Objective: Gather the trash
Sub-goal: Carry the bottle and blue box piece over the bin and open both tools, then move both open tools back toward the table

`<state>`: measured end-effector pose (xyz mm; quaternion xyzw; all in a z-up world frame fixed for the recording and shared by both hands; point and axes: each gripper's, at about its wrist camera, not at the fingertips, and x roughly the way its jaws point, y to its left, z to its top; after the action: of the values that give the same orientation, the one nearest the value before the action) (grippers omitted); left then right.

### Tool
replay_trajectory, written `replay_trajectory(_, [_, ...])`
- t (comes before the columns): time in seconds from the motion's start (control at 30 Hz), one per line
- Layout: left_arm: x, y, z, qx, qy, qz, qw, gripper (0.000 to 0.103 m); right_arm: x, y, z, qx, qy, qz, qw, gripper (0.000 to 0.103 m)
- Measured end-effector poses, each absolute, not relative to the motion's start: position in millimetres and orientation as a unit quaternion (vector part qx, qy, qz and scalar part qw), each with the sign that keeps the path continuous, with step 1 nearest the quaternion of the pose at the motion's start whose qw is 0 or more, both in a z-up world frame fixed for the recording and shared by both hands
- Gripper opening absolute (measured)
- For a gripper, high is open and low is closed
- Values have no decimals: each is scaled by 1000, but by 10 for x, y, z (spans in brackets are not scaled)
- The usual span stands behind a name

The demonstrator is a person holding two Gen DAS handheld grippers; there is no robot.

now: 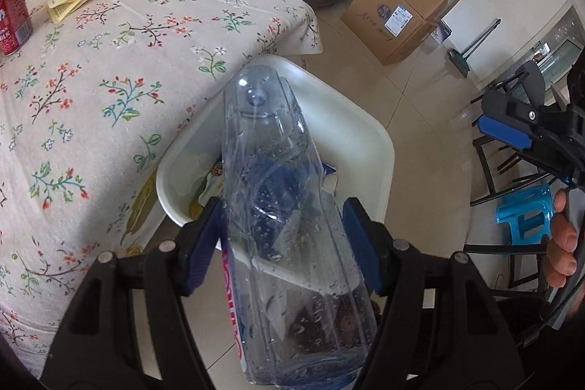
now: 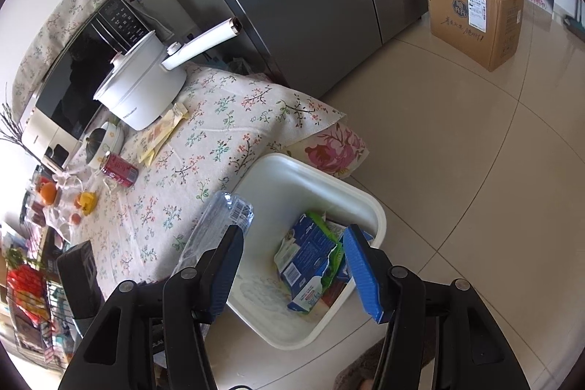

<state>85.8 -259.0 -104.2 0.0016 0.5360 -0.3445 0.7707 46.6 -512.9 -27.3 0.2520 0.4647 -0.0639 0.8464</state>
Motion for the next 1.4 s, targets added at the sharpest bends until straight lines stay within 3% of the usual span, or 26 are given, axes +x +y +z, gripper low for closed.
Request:
replay_trajectory(0.13, [881,-2626,-972,17,536,-368,760,71,467,-5145,-243,245,457,-80,851,58])
replay_trajectory(0.2, [837,-2592,-889,32,528,-372,763,85,474,-5148,-230,241,454,-88,853,59])
replay_trajectory(0.3, [797,-2499,-755,47,514,-369,773,96,475,-5131,-227,234,453,-94,855,60])
replay_trajectory(0.57, [823,-2066,-574,58,484,-339,805,102,589,-5007,-188,222,459,-92,855,62])
replay_trajectory(1.4, [1266,-380,-76,45,408,-198,890,102,1618,-3612,285,117,436,-22,892,80])
